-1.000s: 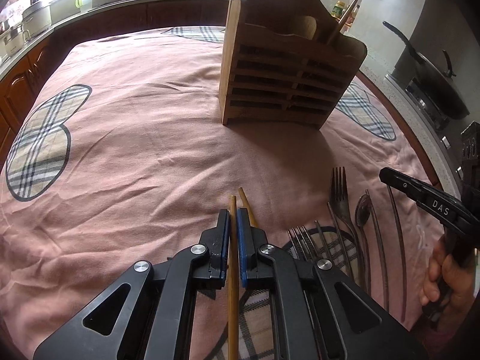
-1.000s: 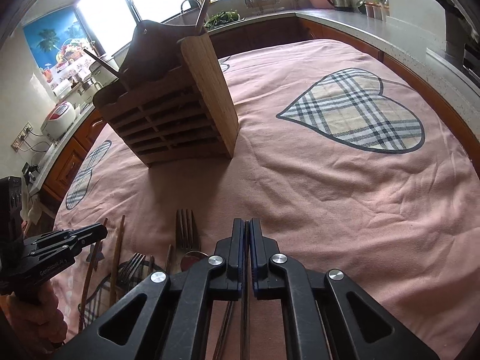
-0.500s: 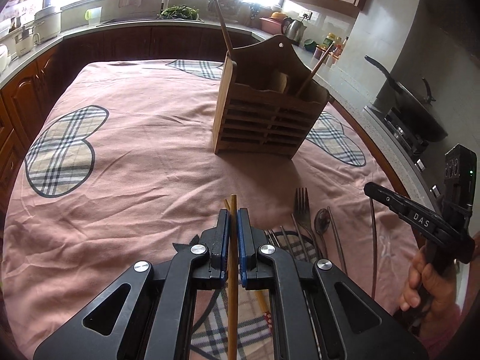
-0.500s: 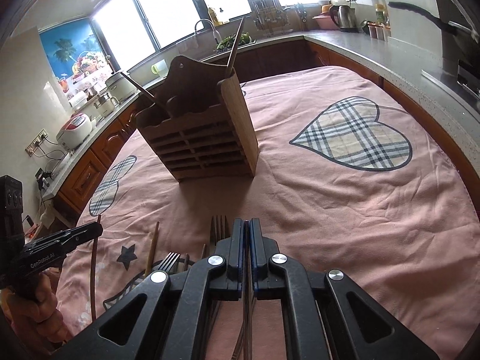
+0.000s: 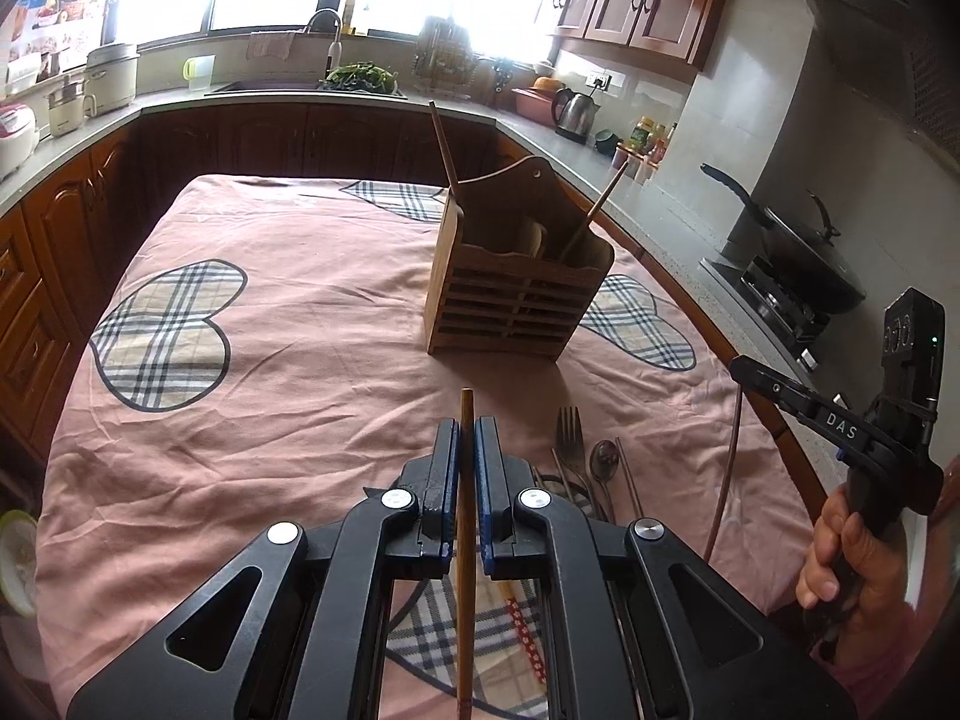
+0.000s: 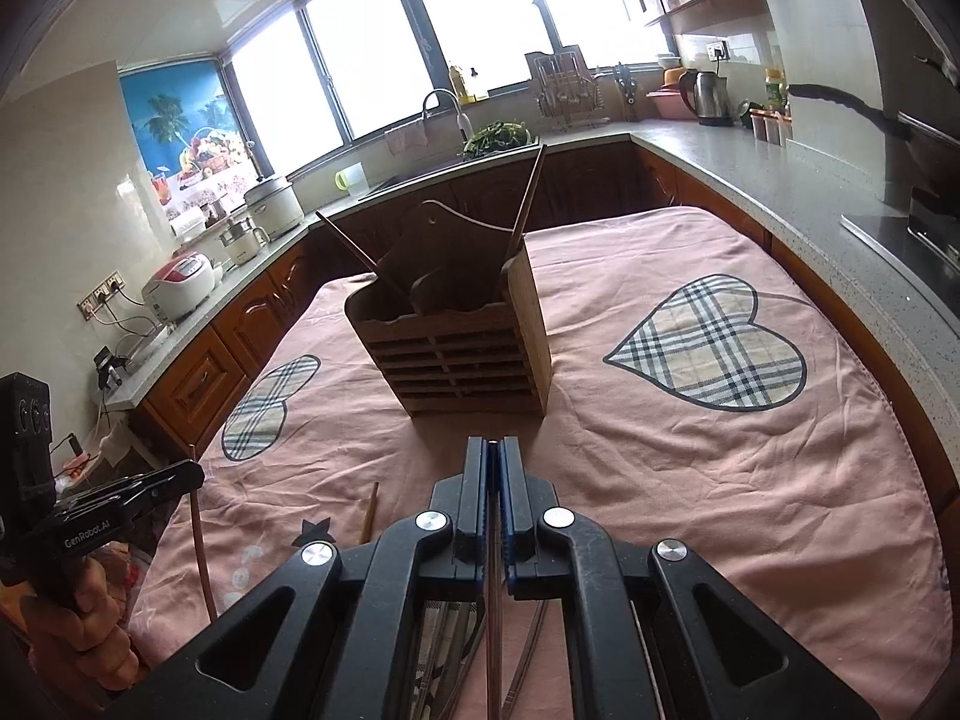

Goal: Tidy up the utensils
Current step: 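Carry the left tool's chopstick up to the holder while the right tool carries its chopstick there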

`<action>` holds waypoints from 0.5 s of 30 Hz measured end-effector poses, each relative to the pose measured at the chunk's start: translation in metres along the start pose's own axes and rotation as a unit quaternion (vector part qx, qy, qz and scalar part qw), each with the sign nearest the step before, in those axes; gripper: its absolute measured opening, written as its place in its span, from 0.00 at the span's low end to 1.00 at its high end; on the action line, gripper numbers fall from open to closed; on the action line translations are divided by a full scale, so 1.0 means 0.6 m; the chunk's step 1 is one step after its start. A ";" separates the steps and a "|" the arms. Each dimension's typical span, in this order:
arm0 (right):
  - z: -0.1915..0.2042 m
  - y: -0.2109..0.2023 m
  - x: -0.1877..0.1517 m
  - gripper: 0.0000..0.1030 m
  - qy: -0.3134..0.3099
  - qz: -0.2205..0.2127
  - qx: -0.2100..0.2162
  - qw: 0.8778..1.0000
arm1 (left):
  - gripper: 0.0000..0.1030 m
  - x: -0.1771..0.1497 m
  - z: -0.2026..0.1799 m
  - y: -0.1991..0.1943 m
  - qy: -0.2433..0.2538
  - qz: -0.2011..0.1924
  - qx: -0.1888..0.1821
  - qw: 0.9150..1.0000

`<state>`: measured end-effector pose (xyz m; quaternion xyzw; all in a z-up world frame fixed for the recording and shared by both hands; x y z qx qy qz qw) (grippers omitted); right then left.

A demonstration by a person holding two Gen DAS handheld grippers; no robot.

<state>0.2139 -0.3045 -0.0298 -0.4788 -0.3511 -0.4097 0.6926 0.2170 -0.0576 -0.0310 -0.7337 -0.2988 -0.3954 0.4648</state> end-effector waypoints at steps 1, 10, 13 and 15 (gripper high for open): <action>0.002 -0.004 0.003 0.04 -0.001 -0.003 0.001 1.000 | 0.04 0.001 0.000 -0.004 -0.001 -0.003 0.000 1.000; 0.015 -0.037 0.028 0.04 -0.007 -0.030 0.006 0.999 | 0.04 0.021 0.003 -0.035 -0.012 -0.035 -0.001 0.999; 0.015 -0.044 0.038 0.04 -0.008 -0.040 0.005 0.999 | 0.04 0.030 0.004 -0.041 -0.016 -0.049 -0.001 0.999; 0.015 -0.048 0.045 0.04 -0.008 -0.047 0.005 0.999 | 0.04 0.036 0.005 -0.044 -0.018 -0.056 -0.002 0.998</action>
Point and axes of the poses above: each gripper's, at about its wrist camera, not at the fingertips, and y roughly the way its jaws point, z to its left, x to its top, the point moved 4 cm from there along y, roughly the way its jaws point, and after that the axes turned 14 degrees about -z, right-handed, at the moved point
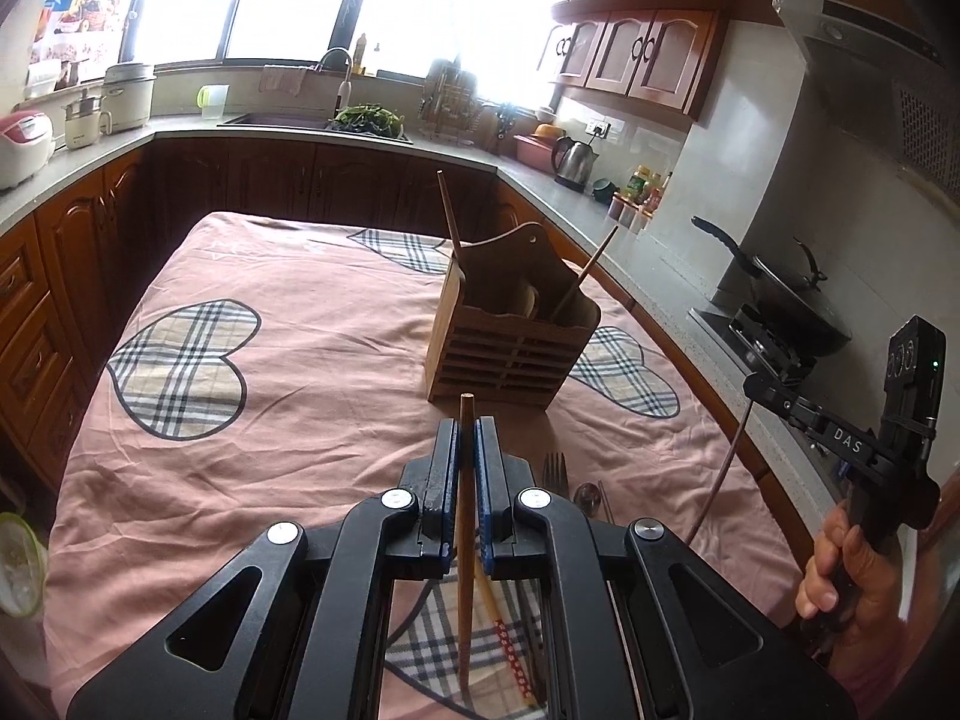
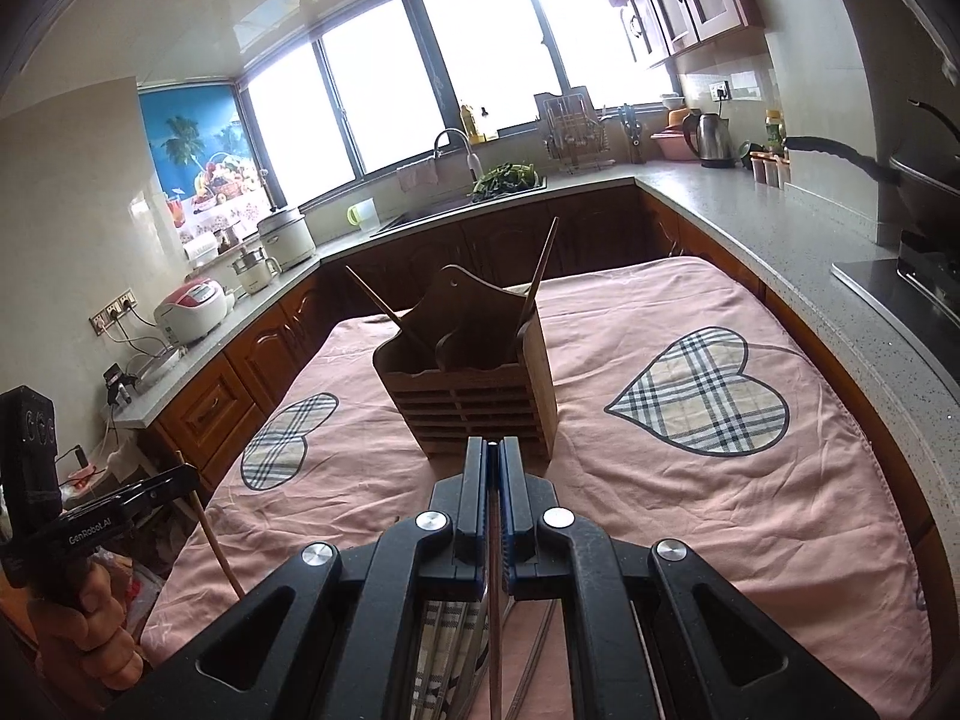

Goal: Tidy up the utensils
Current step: 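Carry the left tool's chopstick up to the holder while the right tool carries its chopstick there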

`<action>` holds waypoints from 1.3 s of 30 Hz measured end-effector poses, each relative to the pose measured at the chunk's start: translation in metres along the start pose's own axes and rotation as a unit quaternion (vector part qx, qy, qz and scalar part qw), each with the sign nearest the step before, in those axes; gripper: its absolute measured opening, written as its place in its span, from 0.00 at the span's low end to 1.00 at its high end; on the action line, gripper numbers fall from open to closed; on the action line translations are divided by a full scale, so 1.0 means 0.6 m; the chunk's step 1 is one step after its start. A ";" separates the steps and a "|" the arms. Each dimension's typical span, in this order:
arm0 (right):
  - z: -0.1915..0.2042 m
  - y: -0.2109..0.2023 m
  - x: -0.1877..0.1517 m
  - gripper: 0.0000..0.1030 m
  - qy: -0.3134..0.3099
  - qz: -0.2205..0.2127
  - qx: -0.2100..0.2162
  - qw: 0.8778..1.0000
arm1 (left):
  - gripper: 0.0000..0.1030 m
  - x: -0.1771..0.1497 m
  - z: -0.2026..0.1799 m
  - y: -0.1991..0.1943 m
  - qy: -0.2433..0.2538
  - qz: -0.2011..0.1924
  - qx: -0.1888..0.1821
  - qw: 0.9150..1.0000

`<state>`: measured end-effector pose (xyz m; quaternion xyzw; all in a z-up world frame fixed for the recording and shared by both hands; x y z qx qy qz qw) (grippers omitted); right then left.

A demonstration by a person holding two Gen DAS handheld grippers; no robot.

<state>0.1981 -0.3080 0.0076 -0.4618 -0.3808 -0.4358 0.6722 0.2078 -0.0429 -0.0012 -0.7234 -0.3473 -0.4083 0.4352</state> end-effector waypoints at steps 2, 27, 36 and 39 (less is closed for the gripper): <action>-0.001 -0.001 0.007 0.04 0.002 -0.007 0.001 1.000 | 0.04 0.006 0.002 -0.001 -0.002 -0.006 0.001 1.000; 0.017 0.025 0.138 0.03 0.006 -0.104 0.019 0.994 | 0.04 0.160 -0.003 0.023 -0.036 -0.125 -0.015 0.991; 0.008 0.062 0.233 0.04 0.027 -0.175 0.012 0.984 | 0.04 0.251 -0.001 0.069 -0.058 -0.194 -0.017 0.979; 0.000 0.087 0.255 0.04 0.027 -0.185 0.002 0.982 | 0.04 0.270 -0.002 0.096 -0.059 -0.206 -0.009 0.977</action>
Point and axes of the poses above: each gripper's, at about its wrist camera, not at the fingertips, and y roughly the way its jaws point, z to its left, x to its top, the point moved 4 cm from there along y, roughly the way its jaws point, and after that the axes turned 14 degrees about -z, right-handed, at the moved point
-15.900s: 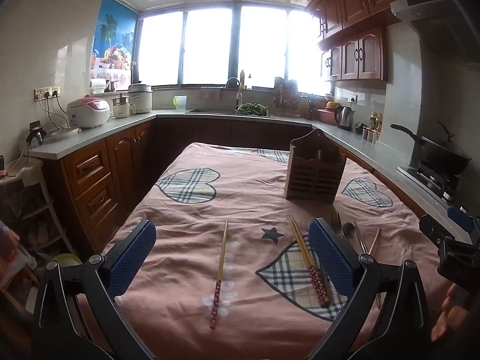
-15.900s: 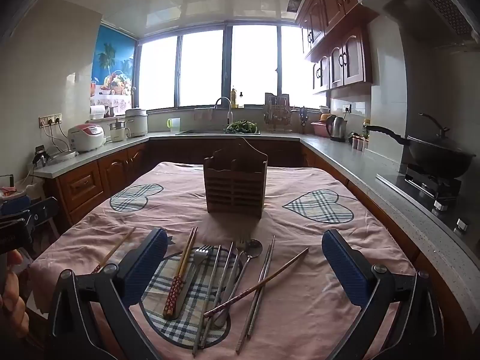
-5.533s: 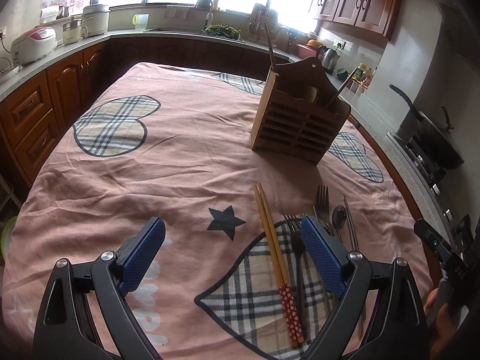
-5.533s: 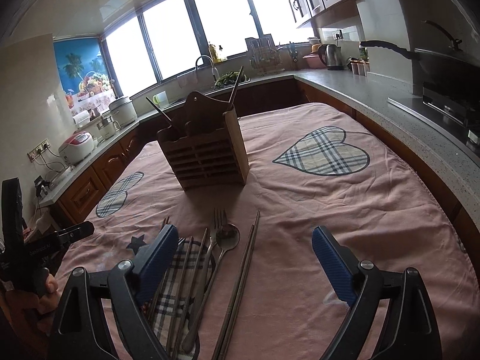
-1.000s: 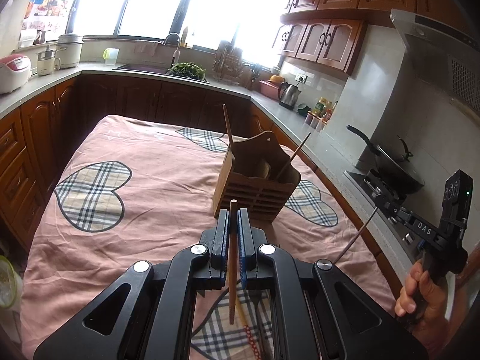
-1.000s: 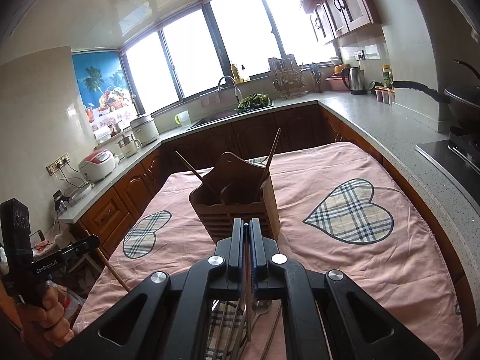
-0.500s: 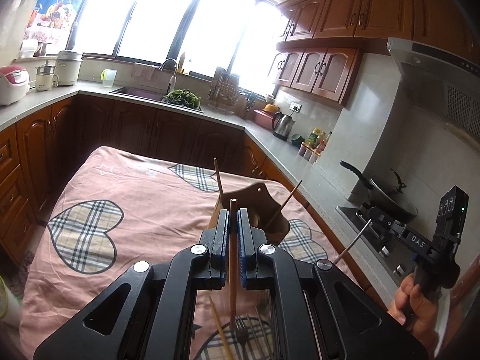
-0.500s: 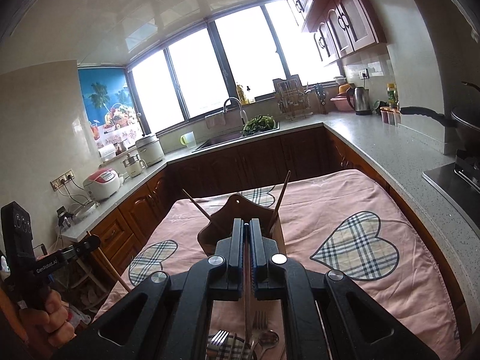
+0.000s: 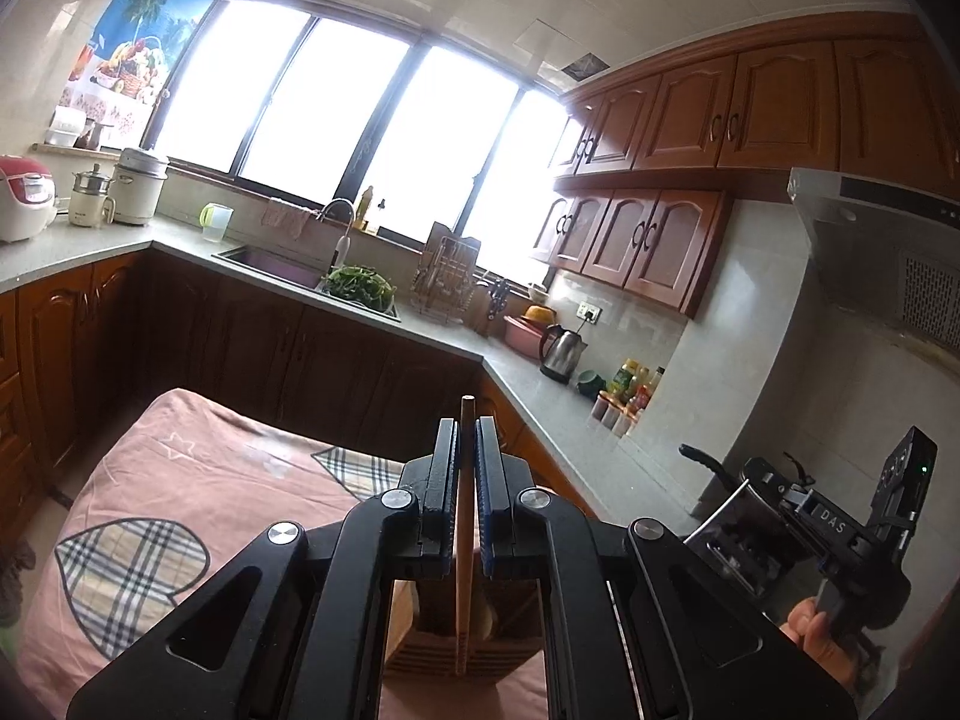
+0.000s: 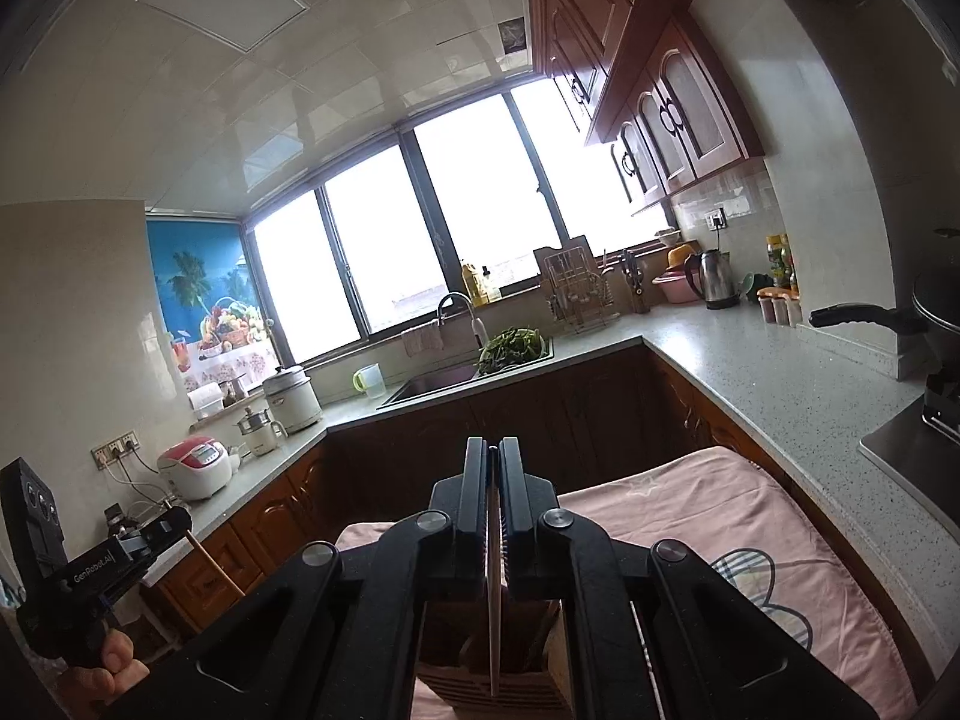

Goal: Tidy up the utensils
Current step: 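Carry the left tool's chopstick up to the holder while the right tool carries its chopstick there, then open the left tool to drop its chopstick in the holder while the right tool releases too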

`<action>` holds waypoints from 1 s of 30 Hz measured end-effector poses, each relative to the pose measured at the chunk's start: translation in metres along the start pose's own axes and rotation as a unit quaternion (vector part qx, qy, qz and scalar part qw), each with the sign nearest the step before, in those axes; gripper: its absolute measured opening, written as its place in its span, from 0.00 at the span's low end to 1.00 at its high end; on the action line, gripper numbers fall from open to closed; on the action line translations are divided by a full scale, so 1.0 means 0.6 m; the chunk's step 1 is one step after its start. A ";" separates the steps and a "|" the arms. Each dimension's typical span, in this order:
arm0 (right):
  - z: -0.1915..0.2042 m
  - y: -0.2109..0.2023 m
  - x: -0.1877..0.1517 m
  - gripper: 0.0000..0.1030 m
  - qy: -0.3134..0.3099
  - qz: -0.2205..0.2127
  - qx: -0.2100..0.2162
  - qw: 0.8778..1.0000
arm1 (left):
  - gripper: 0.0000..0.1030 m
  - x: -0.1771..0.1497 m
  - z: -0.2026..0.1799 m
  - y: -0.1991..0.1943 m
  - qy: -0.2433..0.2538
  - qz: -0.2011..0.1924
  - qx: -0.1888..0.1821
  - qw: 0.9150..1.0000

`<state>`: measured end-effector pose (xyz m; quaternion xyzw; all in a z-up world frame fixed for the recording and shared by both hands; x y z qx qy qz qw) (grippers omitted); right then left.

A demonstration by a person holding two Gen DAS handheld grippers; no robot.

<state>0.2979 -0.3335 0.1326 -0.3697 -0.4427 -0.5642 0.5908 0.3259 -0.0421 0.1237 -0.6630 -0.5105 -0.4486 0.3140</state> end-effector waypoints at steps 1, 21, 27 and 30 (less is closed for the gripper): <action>-0.003 0.011 0.002 0.04 0.000 -0.001 -0.002 1.000 | 0.04 0.000 0.000 0.011 0.001 -0.003 0.003 1.000; -0.076 0.118 -0.171 0.04 0.011 0.061 -0.031 0.998 | 0.05 -0.181 0.059 0.148 -0.009 0.045 0.037 0.998; -0.077 0.125 -0.191 0.04 0.013 0.076 -0.032 0.996 | 0.05 -0.213 0.057 0.164 -0.006 0.073 0.036 0.997; -0.081 0.127 -0.191 0.04 0.017 0.081 -0.035 0.996 | 0.05 -0.215 0.054 0.165 -0.001 0.076 0.036 0.996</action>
Point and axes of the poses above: each gripper's, at about its wrist camera, not at the fingertips, and y roughly the way its jaws point, z to its left, x to its top, the point moved 4 cm from there along y, roughly the way its jaws point, and after that the axes turned 14 degrees about -z, right-handed, at the moved point
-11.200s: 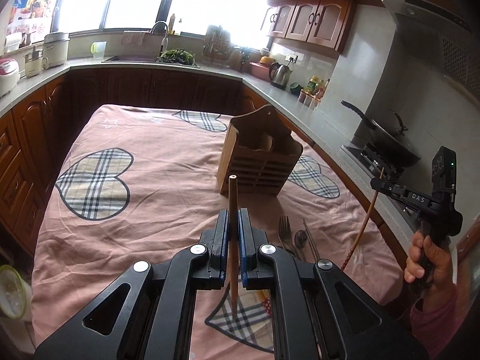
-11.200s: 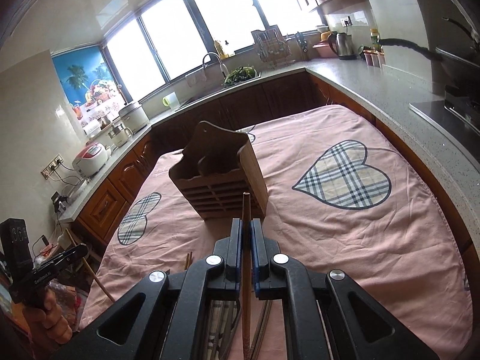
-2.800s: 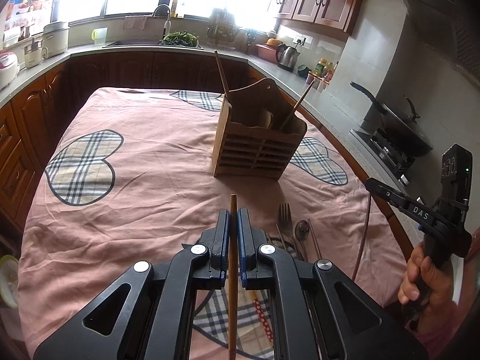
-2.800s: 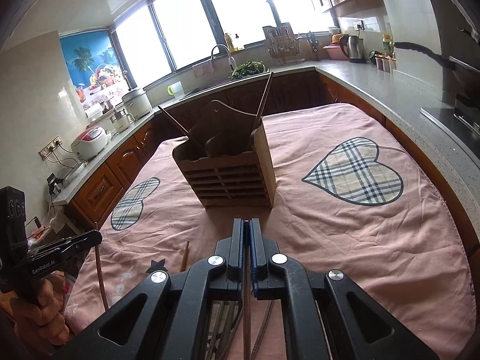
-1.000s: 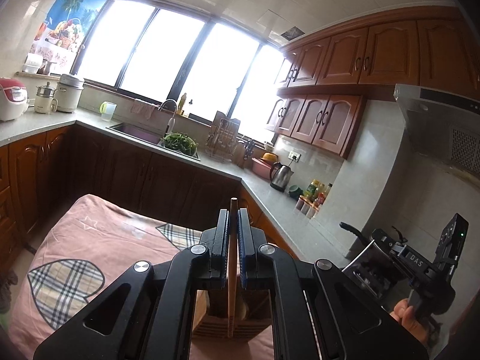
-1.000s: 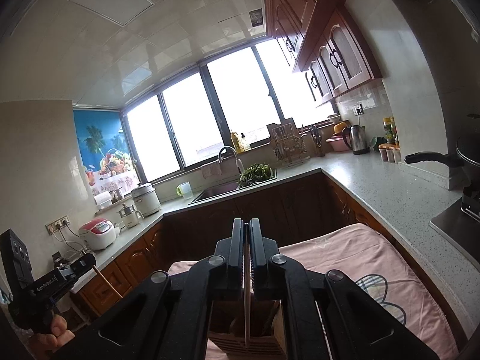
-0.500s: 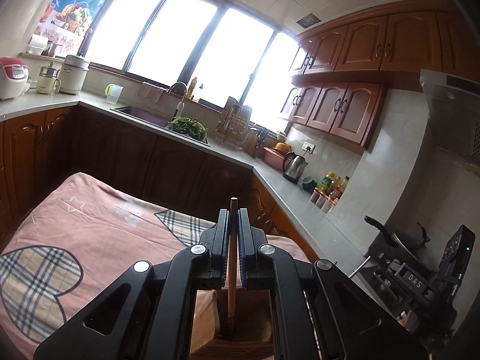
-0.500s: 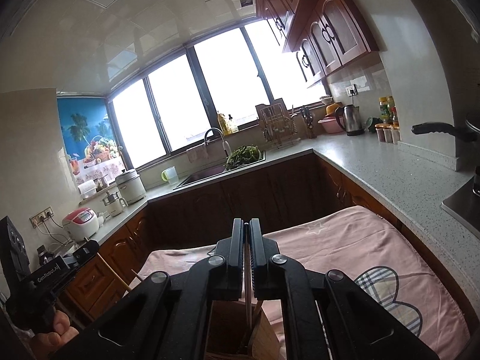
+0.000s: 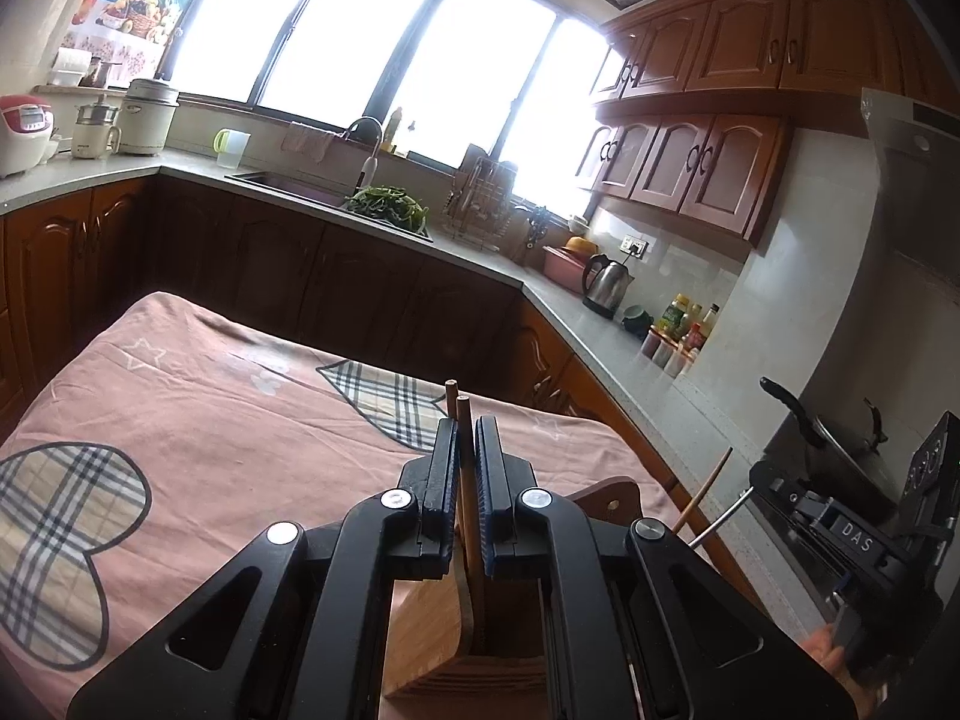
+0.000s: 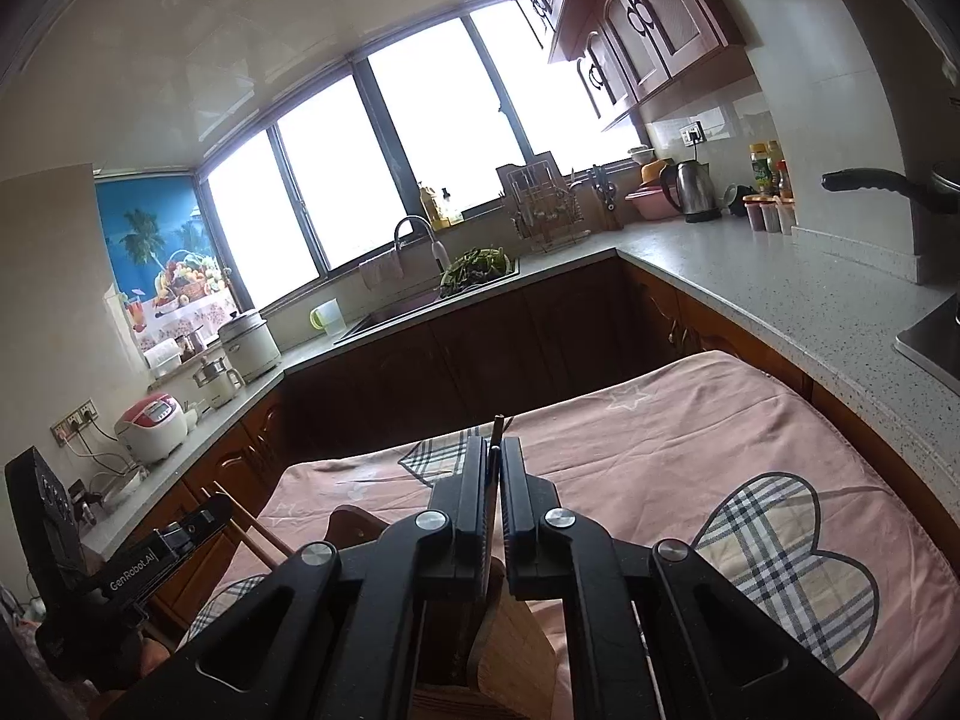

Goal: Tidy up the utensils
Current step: 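Open the left tool to drop its chopstick in the holder while the right tool releases too, then move both open tools back down over the loose utensils on the cloth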

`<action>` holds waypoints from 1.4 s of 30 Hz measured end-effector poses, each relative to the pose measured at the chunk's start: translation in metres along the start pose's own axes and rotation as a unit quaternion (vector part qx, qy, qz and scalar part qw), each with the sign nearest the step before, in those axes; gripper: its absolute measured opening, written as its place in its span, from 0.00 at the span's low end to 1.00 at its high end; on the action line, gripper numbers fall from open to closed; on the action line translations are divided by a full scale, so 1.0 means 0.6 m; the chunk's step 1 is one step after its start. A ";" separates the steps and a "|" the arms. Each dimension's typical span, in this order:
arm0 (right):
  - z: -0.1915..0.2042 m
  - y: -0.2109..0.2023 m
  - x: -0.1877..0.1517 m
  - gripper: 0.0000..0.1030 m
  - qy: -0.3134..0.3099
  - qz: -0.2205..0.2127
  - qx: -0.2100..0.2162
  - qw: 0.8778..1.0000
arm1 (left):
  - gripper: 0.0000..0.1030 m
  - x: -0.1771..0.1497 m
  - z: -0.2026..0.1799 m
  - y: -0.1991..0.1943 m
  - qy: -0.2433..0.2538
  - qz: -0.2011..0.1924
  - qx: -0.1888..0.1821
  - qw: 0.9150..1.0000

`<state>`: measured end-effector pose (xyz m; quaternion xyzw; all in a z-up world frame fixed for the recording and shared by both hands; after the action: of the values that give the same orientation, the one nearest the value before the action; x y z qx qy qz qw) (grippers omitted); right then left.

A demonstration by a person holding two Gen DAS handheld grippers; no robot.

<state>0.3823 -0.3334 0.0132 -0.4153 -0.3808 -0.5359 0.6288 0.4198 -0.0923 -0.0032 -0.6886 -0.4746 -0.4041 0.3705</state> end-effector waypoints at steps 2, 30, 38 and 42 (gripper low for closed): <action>-0.003 0.001 0.000 0.05 0.002 0.004 -0.002 1.000 | 0.05 0.002 0.001 0.000 -0.003 0.004 -0.001 1.000; -0.004 -0.127 0.003 0.92 0.025 -0.004 0.023 0.999 | 0.94 -0.005 -0.007 -0.161 0.068 0.037 0.050 0.996; 0.012 -0.205 -0.025 0.92 0.015 0.012 0.034 0.999 | 0.95 -0.055 0.005 -0.235 0.095 0.065 0.072 0.991; 0.018 -0.244 -0.044 0.92 0.009 0.019 0.034 0.999 | 0.95 -0.075 0.010 -0.265 0.092 0.079 0.078 0.990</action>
<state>0.2333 -0.3258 0.0095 -0.3957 -0.3855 -0.5145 0.6558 0.2593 -0.0590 -0.0265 -0.6531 -0.4123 -0.3968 0.4959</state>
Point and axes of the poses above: each gripper's, at about its wrist camera, not at the fingertips, and y roughly the way its jaws point, z to its left, x to its top, the point moved 4 cm from there along y, roughly the way its jaws point, and after that the axes turned 14 degrees about -z, right-handed, at the moved point
